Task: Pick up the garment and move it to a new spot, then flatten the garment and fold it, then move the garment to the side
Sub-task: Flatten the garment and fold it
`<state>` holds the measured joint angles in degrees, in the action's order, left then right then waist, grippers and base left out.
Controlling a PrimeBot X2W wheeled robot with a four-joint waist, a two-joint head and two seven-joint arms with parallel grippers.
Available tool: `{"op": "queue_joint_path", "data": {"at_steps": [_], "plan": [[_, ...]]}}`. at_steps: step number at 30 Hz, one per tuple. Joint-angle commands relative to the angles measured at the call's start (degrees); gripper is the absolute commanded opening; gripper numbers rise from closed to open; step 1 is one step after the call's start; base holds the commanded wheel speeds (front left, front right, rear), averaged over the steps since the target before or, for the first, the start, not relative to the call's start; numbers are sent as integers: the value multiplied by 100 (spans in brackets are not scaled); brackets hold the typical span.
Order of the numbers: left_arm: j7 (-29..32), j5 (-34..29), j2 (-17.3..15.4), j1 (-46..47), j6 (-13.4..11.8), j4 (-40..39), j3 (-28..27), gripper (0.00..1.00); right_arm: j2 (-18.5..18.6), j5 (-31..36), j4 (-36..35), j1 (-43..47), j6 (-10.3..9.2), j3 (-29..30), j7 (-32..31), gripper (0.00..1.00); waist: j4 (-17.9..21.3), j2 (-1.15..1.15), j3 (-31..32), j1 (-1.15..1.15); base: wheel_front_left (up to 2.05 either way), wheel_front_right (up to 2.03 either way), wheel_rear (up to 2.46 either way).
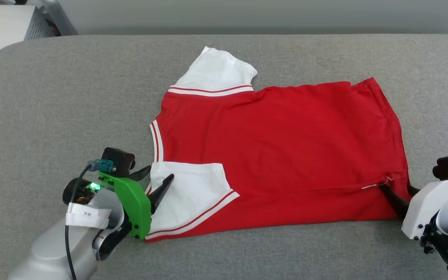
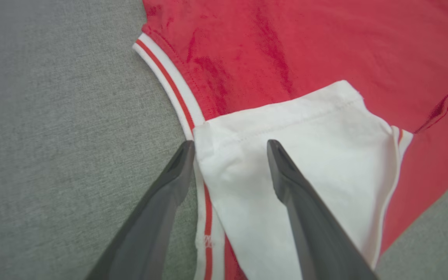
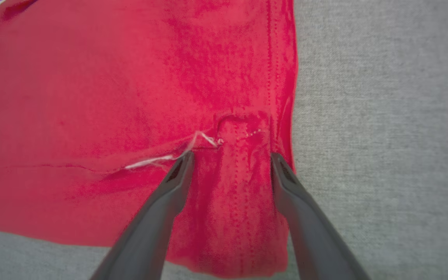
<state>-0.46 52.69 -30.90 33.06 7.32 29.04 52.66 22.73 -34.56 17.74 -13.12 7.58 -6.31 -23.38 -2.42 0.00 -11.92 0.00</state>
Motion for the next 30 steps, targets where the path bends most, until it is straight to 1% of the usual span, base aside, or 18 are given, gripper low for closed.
{"op": "queue_joint_path", "data": {"at_steps": [1, 5, 8, 12, 16, 20, 23, 27, 30], "plan": [[-327, 192, 78, 36, 15, 224, -110, 100, 32, 142, -42, 33, -9, 3, 138, 100, -29, 0, 289, 0, 0, 0, 0], [-607, 354, 155, -149, -96, 271, -272, 100, 92, 323, -254, 202, -9, -8, 224, 100, -66, 0, 522, 0, 0, 0, 0], [-734, 332, 130, -338, -361, 152, -303, 100, 170, 486, -613, 388, -9, -15, 294, 100, -95, 0, 669, 0, 0, 0, 0], [-721, 498, 96, -703, -696, -254, -377, 100, 204, 749, -1104, 686, -9, 129, 158, 100, -127, 0, 760, 0, 0, 0, 0], [-445, 714, -22, -1133, -1102, -848, -384, 100, 77, 939, -1631, 1000, -9, 326, -214, 100, -129, 0, 779, 0, 0, 0, 0], [8, 830, -214, -1476, -1563, -1482, -279, 100, -82, 1142, -2082, 1280, -9, 524, -729, 100, -123, 0, 750, 0, 0, 0, 0], [457, 911, -387, -1659, -1936, -1945, -174, 100, -234, 1245, -2386, 1457, -9, 680, -1065, 100, -115, 0, 698, 0, 0, 0, 0], [787, 903, -598, -1744, -2379, -2396, -138, 100, -398, 1321, -2685, 1569, -9, 832, -1263, 100, -95, 0, 585, 0, 0, 0, 0], [901, 857, -695, -1756, -2592, -2529, -122, 100, -441, 1365, -2796, 1600, -9, 854, -1295, 100, -73, 0, 489, 0, 0, 0, 0]]}}
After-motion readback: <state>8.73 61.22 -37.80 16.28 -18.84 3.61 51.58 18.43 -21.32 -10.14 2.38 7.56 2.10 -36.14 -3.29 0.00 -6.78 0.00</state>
